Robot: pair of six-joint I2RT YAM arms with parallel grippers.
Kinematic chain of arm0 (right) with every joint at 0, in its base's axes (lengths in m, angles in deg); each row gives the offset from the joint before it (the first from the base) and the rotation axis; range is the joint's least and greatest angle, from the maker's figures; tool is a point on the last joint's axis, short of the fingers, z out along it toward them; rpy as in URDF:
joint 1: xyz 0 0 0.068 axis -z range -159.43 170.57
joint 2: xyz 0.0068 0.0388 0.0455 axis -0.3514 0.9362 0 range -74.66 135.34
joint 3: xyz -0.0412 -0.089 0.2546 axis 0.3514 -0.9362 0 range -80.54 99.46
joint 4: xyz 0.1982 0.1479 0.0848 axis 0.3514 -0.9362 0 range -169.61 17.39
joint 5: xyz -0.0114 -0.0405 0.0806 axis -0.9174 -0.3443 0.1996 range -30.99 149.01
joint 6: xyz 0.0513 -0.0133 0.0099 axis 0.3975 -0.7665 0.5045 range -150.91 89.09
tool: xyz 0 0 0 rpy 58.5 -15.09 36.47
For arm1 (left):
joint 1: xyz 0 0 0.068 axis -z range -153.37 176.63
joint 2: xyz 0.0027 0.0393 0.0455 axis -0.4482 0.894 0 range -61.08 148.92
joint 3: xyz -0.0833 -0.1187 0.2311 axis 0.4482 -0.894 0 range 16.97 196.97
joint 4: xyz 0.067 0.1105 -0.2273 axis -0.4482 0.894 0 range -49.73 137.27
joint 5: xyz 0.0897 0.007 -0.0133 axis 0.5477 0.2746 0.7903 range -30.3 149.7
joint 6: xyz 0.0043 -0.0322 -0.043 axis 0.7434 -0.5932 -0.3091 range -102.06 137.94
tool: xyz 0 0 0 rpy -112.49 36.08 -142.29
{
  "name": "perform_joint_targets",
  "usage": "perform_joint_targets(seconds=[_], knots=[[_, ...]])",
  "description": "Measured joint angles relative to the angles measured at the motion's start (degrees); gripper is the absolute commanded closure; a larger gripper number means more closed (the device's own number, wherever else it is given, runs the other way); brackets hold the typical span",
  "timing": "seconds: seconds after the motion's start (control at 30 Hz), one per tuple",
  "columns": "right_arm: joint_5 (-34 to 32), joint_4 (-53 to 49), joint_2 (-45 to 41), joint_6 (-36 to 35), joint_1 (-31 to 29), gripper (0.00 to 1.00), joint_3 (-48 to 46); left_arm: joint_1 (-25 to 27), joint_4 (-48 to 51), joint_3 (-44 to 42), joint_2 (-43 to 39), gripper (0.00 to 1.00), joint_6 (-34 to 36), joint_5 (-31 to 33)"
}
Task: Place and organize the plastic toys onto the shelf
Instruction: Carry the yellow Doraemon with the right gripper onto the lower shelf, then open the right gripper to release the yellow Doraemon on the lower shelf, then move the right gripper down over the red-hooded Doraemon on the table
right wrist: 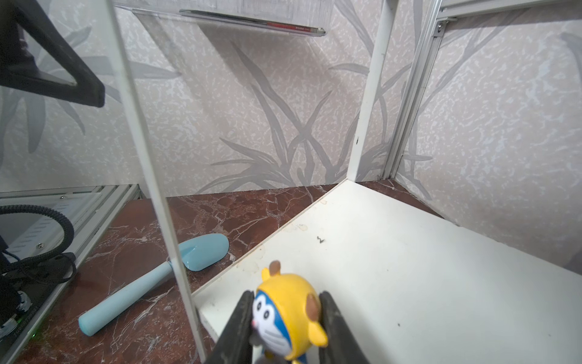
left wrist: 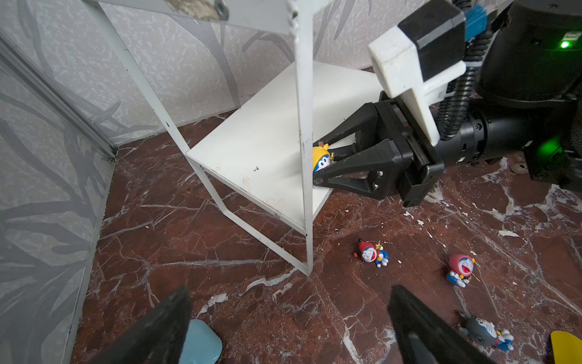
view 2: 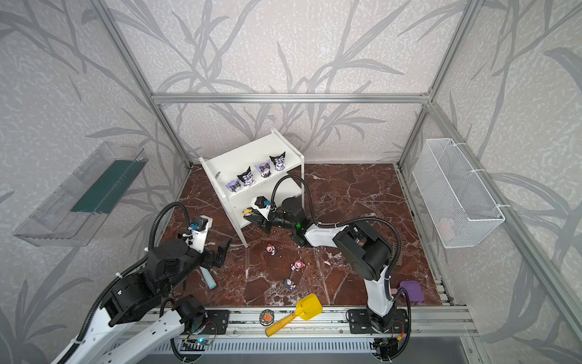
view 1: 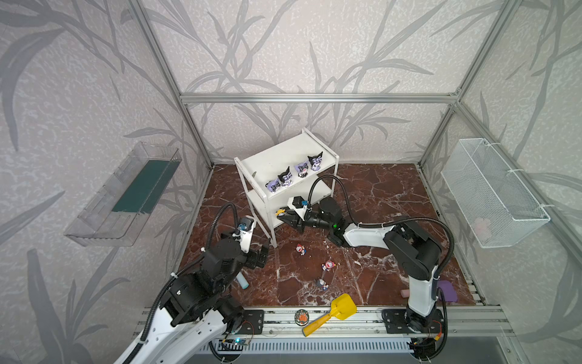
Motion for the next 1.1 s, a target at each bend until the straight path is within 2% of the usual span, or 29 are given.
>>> perform_joint_targets(seconds=[0.4, 0.77, 0.97, 1.1], knots=[[-0.3, 0.1, 0.0, -0.8, 0.0, 0.54, 0.0, 0.0, -0.4, 0.0, 0.1, 0.01, 0.0, 0.0], [-0.5, 0.1, -0.7, -1.0, 0.0, 0.48, -0.9, 0.0, -0.5, 0.0, 1.2, 0.01, 0.0, -0.2], [-1.2, -1.6, -6.8, -2.2, 0.1, 0.40, -6.7, -0.1, -0.6, 0.0, 1.5, 0.01, 0.0, -0.2], [-2.1, -4.5, -14.8, -3.2, 0.1, 0.37, -11.8, -0.1, -0.8, 0.0, 1.8, 0.01, 0.0, -0.3]])
